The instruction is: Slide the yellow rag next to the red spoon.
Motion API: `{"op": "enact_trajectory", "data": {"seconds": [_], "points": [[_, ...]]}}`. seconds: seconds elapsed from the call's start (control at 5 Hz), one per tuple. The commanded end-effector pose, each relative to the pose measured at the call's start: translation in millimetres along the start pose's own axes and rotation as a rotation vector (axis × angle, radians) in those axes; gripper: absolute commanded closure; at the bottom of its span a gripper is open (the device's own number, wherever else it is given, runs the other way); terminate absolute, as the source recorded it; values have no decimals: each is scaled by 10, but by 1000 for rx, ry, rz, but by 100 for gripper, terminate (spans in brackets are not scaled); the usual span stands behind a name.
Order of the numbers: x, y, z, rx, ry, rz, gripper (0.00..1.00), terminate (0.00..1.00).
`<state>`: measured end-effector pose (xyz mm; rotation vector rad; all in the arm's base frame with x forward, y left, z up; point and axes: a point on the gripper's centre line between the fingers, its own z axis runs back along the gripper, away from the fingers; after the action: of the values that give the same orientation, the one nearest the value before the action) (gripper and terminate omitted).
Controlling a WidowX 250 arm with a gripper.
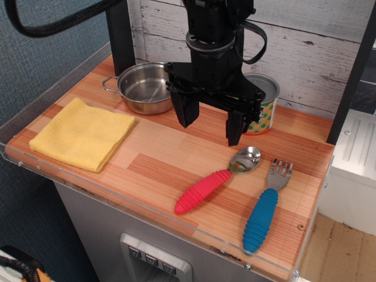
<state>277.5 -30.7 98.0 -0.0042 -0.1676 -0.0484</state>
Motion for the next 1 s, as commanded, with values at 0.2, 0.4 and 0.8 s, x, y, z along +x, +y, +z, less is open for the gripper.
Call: {"op": "enact_trajectory", "data": {"seconds": [0.2, 0.4, 0.8], "points": [[-18, 201, -52, -19, 13, 47, 0, 0], [-74, 411, -85, 16, 27, 99, 0, 0], [-186, 1034, -224, 125, 59, 164, 0, 0]]}}
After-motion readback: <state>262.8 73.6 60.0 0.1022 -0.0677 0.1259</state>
